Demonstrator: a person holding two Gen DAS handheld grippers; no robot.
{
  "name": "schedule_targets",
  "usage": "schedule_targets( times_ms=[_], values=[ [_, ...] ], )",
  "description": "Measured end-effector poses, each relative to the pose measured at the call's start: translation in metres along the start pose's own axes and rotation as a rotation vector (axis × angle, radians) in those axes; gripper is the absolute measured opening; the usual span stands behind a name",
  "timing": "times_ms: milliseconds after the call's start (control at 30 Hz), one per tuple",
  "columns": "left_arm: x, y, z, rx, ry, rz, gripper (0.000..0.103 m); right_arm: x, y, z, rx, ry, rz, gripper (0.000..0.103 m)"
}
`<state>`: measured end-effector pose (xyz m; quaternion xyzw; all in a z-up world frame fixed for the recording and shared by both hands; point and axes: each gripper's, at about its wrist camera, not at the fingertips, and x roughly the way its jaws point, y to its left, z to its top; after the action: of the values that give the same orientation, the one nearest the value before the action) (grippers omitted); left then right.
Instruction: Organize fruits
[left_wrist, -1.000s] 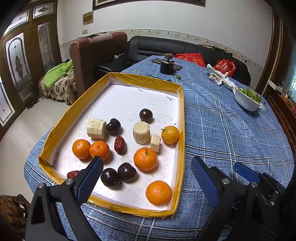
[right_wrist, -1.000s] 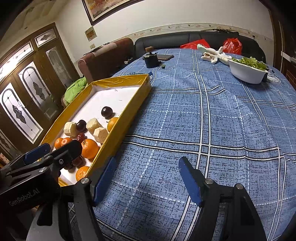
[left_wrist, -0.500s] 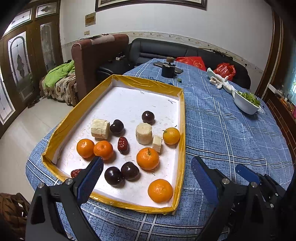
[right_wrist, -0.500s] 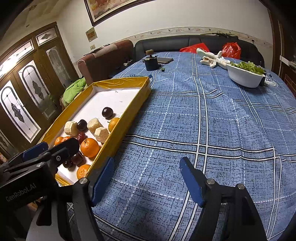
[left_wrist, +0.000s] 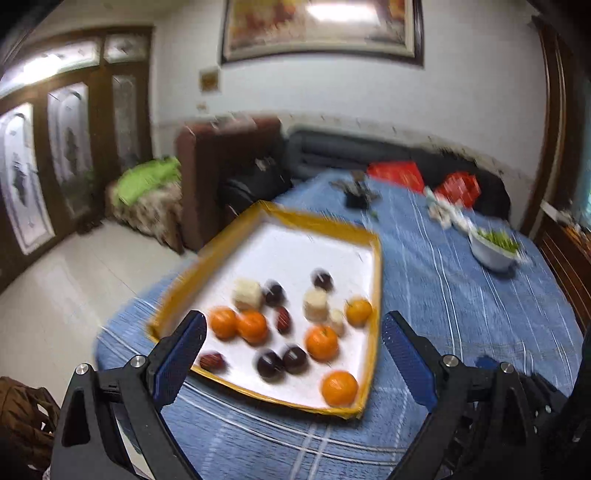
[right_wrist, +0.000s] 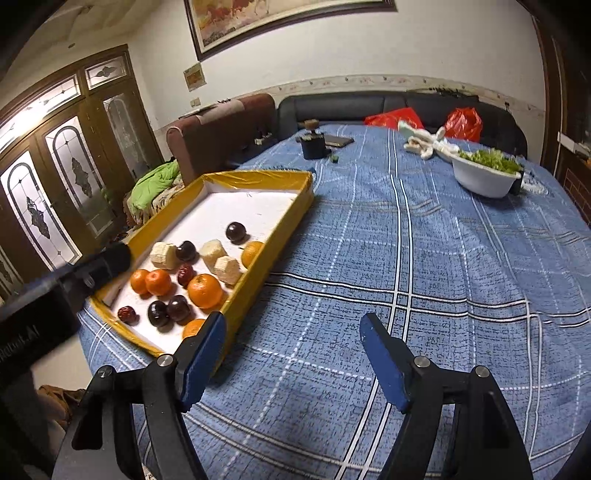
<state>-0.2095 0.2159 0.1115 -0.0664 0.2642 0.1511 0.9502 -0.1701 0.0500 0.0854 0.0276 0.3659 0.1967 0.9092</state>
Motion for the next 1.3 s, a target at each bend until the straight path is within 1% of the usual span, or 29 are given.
schedule_targets(
  times_ms=[33,67,133,200,233,300,400,600,733,867,1033,1100,1300],
  values=[
    [-0.014,0.003,0.003,-0.011,-0.056,0.026,0.101,-0.003,0.003,0.0,-0.008,-0.01,-0.001,0.08],
    [-0.022,0.005,0.004,-0.019,-0.087,0.042,0.103,-0.007,0.005,-0.001,-0.018,-0.02,-0.002,0.081],
    [-0.041,0.011,0.006,-0.045,-0.159,0.081,0.103,-0.015,0.012,-0.003,-0.044,-0.045,0.005,0.083],
    [-0.052,0.018,0.003,-0.076,-0.198,0.107,0.103,-0.02,0.017,-0.004,-0.061,-0.061,0.016,0.085],
    [-0.054,0.021,0.002,-0.087,-0.202,0.121,0.103,-0.022,0.019,-0.005,-0.068,-0.066,0.022,0.085],
    [-0.053,0.022,0.002,-0.081,-0.182,0.13,0.103,-0.026,0.024,-0.007,-0.087,-0.075,0.03,0.086],
    [-0.045,0.019,0.0,-0.044,-0.129,0.135,0.103,-0.028,0.029,-0.01,-0.104,-0.078,0.041,0.087],
    [-0.034,0.012,-0.008,-0.021,-0.041,0.065,0.103,-0.03,0.031,-0.015,-0.123,-0.08,0.047,0.09],
    [-0.029,0.007,-0.01,0.0,-0.024,0.065,0.103,-0.026,0.029,-0.017,-0.119,-0.072,0.047,0.09],
    [-0.019,0.004,-0.013,0.009,0.008,0.051,0.103,-0.021,0.027,-0.017,-0.108,-0.058,0.046,0.091],
    [-0.004,0.005,-0.016,-0.006,0.074,0.008,0.103,-0.013,0.026,-0.018,-0.105,-0.041,0.043,0.091],
    [0.002,0.005,-0.018,-0.012,0.096,0.003,0.103,-0.011,0.026,-0.018,-0.103,-0.032,0.043,0.091],
    [0.011,0.006,-0.021,-0.018,0.124,-0.002,0.103,-0.003,0.027,-0.019,-0.108,-0.015,0.044,0.091]
  ],
)
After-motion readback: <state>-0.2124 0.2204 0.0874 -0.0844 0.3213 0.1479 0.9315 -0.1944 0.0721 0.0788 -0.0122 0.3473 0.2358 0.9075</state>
